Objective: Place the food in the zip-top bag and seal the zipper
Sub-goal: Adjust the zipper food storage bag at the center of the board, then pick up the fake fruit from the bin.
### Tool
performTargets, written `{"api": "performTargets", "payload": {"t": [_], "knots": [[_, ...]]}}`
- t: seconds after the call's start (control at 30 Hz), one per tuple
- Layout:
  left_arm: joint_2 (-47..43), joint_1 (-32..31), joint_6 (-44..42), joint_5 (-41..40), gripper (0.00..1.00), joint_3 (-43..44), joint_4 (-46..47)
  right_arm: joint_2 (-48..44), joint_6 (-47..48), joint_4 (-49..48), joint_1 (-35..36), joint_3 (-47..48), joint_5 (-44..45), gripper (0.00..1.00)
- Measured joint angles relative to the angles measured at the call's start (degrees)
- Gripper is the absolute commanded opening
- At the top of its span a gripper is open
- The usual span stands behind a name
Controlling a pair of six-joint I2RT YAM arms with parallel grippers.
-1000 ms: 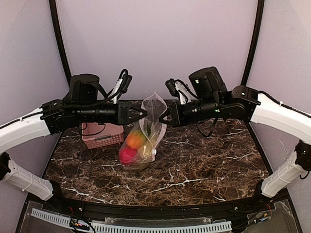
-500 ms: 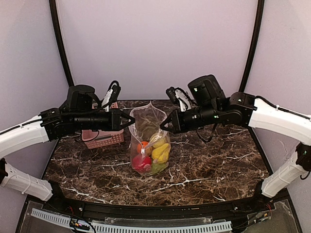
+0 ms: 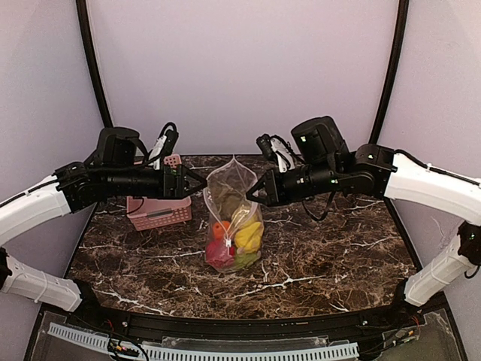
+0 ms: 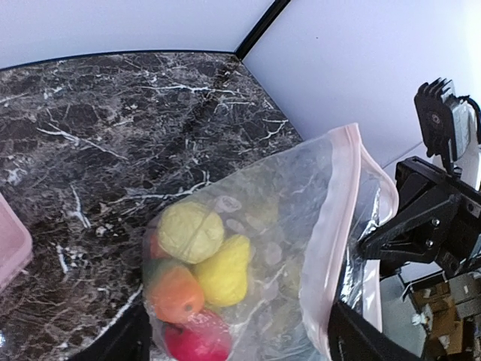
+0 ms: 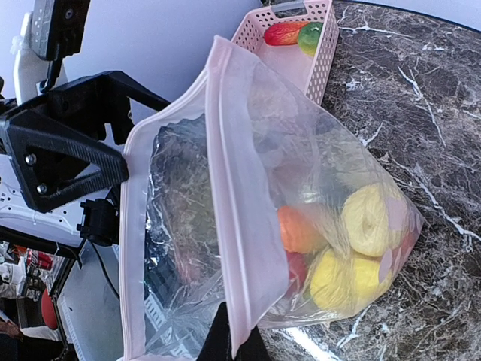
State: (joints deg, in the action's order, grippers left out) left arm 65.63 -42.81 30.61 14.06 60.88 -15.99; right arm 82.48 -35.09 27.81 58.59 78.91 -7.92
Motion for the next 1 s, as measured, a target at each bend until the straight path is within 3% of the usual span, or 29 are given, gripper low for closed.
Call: {"api": "performTargets", "payload": {"t": [0.3,0.53,0.67,1.0], "knots": [[0.59,7.63,-8.24,-0.02,0.95,12.02,-11.91,-0.57,0.02,0.02,0.00,-0.09,0.11,0.00],[5.09,16.39,-12.68,1.77,0.96,14.43,-14.75,-0.63,0.02,0.09,-0.02,-0.09,0.44,0.00],[8.17,21.62,-13.46,3.37,0.96,14.32,-14.10,-0.63,0.04,0.11,-0.02,-0.07,0.52,0.00],[15.87,33.62,-10.19,2.05,0.84,7.26,-1.84,-0.63,0.04,0.22,-0.04,-0.07,1.07,0.00]]}}
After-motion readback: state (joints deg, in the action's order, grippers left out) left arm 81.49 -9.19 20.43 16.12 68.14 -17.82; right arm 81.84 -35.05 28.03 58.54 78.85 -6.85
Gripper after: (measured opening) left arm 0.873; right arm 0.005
